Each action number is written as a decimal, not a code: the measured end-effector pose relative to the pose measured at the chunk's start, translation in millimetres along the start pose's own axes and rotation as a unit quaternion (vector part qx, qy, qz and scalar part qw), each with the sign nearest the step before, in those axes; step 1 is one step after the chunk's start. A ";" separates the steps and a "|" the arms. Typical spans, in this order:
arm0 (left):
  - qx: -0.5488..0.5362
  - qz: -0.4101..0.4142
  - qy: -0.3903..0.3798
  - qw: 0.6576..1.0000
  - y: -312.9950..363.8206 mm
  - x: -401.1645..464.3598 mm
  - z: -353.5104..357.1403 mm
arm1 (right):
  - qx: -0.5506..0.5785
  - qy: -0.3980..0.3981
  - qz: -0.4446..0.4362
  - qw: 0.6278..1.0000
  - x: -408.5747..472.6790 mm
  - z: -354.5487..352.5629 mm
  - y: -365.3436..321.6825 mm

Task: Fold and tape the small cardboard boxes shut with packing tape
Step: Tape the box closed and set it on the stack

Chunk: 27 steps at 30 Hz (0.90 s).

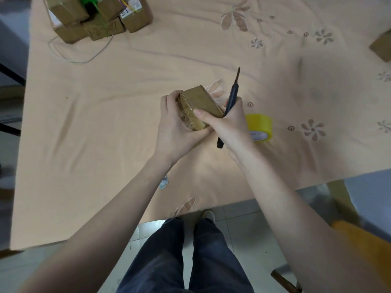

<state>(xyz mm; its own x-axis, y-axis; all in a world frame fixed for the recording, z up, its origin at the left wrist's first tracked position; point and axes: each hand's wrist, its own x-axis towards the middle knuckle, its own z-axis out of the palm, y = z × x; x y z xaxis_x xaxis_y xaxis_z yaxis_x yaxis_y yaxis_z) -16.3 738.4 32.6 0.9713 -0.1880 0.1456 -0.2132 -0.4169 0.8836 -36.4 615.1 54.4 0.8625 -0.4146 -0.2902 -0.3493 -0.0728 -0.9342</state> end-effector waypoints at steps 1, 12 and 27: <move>-0.004 -0.001 0.006 1.000 0.9 -1.3 1.0 | 0.018 0.003 -0.003 1.000 -0.6 0.9 1.3; -0.181 -0.077 -0.034 0.980 -13.3 -1.0 -11.6 | 0.081 0.011 -0.001 0.997 -1.9 8.6 6.2; -0.095 -0.069 0.040 0.992 1.5 6.3 -0.7 | 0.137 -0.007 0.009 0.991 -12.8 16.2 18.6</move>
<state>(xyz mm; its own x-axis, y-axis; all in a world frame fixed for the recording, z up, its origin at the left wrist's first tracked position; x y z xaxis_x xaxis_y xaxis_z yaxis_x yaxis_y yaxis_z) -10.4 737.2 35.2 0.9967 -0.0664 0.0459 -0.0615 -0.2564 0.9646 -48.1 633.7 37.3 0.8625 -0.4013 -0.3085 -0.2543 0.1834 -0.9496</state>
